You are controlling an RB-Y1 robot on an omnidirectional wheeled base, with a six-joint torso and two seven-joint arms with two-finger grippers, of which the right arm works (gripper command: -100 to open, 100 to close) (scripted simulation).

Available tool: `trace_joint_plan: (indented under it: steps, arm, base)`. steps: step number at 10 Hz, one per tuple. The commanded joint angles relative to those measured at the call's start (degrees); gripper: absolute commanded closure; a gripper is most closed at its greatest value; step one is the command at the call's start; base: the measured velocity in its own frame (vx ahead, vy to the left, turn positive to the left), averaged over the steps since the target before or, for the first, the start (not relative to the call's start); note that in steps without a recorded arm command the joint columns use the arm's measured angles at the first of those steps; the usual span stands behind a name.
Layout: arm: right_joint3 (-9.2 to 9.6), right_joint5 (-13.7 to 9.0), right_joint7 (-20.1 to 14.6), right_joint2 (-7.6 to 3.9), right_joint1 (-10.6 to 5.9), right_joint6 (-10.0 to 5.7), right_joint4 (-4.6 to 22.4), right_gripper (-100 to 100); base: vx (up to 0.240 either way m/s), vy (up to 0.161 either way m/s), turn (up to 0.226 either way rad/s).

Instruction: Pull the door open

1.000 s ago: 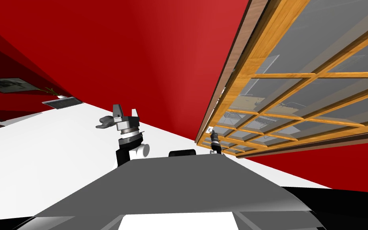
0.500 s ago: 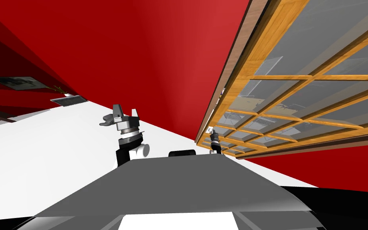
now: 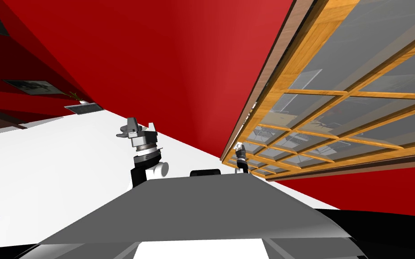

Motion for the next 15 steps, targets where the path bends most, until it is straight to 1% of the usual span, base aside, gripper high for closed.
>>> trace_joint_plan:
  steps: [1,3,4,6,7,8,9,10,11,12,13,14,15]
  arm:
    - [0.2,-0.53,-1.87,0.12,0.0,0.28,-0.3,-100]
    - [0.87,-2.48,-5.54,0.32,-0.56,0.39,0.1,-100]
    - [0.87,-2.48,-6.32,0.32,-0.56,0.39,0.1,-100]
    - [1.61,-4.64,-9.98,0.56,-1.18,0.5,0.54,-100]
    - [1.61,-4.64,-10.98,0.56,-1.18,0.5,0.54,-100]
    - [2.01,-5.77,-12.99,0.68,-1.51,0.57,0.77,-100]
    - [2.01,-5.77,-13.33,0.68,-1.51,0.57,0.77,-100]
    - [2.41,-6.96,-15.65,0.81,-1.85,0.63,1.01,-100]
    - [2.83,-8.15,-17.1,0.94,-2.19,0.7,1.25,-100]
    - [2.83,-8.15,-18.07,0.94,-2.19,0.7,1.25,-100]
    - [3.25,-9.37,-20.09,1.07,-2.54,0.77,1.5,-100]
    - [3.25,-9.37,-20.45,1.07,-2.54,0.77,1.5,-100]
    - [3.67,-10.59,-22.76,1.21,-2.9,0.84,1.75,-100]
  base:
    - [-0.041,-0.004,0.015]
    - [-0.049,-0.015,0.051]
    - [-0.048,-0.009,0.02]
    - [-0.064,-0.001,0.047]
    - [-0.057,-0.004,0.024]
    - [-0.055,-0.011,0.038]
    - [-0.042,-0.009,0.02]
    - [-0.041,0.001,0.043]
    - [-0.061,-0.011,0.065]
    - [-0.051,-0.013,0.021]
    - [-0.054,-0.005,0.043]
    - [-0.048,-0.002,0.028]
    - [-0.053,-0.013,0.036]
